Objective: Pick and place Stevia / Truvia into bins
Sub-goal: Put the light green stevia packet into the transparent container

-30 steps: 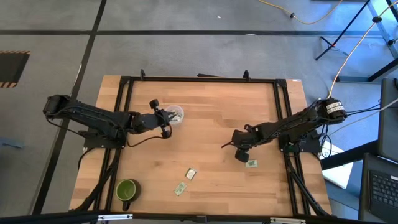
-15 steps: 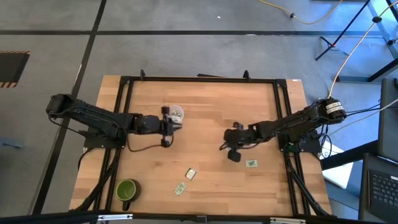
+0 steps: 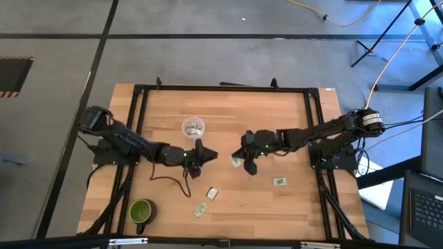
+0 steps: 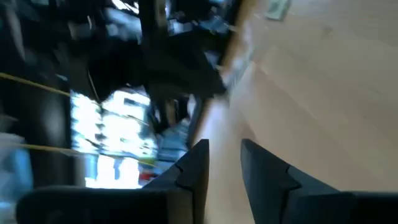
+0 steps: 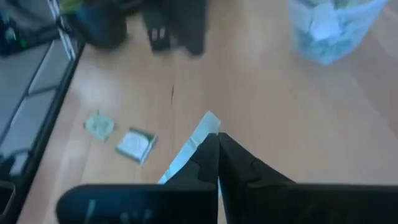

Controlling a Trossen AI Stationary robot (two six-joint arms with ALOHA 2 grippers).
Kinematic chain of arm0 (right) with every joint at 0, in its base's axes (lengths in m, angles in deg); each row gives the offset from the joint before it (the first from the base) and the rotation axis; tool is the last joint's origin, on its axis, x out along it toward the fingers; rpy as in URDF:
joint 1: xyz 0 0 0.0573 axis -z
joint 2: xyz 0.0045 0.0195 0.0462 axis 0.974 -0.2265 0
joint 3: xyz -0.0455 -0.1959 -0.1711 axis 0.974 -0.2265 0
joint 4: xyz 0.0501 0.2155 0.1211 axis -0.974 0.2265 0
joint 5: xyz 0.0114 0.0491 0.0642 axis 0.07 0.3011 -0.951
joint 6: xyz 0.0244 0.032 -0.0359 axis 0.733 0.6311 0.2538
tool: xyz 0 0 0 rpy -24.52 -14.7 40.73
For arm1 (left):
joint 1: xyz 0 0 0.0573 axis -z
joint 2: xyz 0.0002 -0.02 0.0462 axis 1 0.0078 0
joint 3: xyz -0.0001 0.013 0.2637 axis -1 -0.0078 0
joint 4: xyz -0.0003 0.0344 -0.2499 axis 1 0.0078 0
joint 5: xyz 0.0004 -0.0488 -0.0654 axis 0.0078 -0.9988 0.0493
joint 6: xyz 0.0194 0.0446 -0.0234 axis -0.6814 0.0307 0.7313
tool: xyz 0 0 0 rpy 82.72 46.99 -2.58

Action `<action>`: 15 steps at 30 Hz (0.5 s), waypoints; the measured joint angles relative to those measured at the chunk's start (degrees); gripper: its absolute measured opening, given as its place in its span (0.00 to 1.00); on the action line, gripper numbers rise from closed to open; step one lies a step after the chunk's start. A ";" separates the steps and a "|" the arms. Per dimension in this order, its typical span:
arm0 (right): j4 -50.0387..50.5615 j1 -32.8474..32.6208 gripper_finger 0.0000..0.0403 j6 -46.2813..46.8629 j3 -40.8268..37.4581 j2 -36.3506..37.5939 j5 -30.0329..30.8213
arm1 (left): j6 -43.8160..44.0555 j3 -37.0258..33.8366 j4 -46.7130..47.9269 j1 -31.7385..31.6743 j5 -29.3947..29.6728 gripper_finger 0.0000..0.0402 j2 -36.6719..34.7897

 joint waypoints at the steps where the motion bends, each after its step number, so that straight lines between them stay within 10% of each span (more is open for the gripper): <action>1: -0.76 0.36 0.00 0.83 0.00 0.00 0.00 | -2.30 0.02 -2.59 0.47 0.44 0.22 1.33; 15: -6.86 1.86 0.00 4.59 0.06 -1.37 0.88 | -23.10 7.85 -7.55 2.64 11.41 0.21 12.80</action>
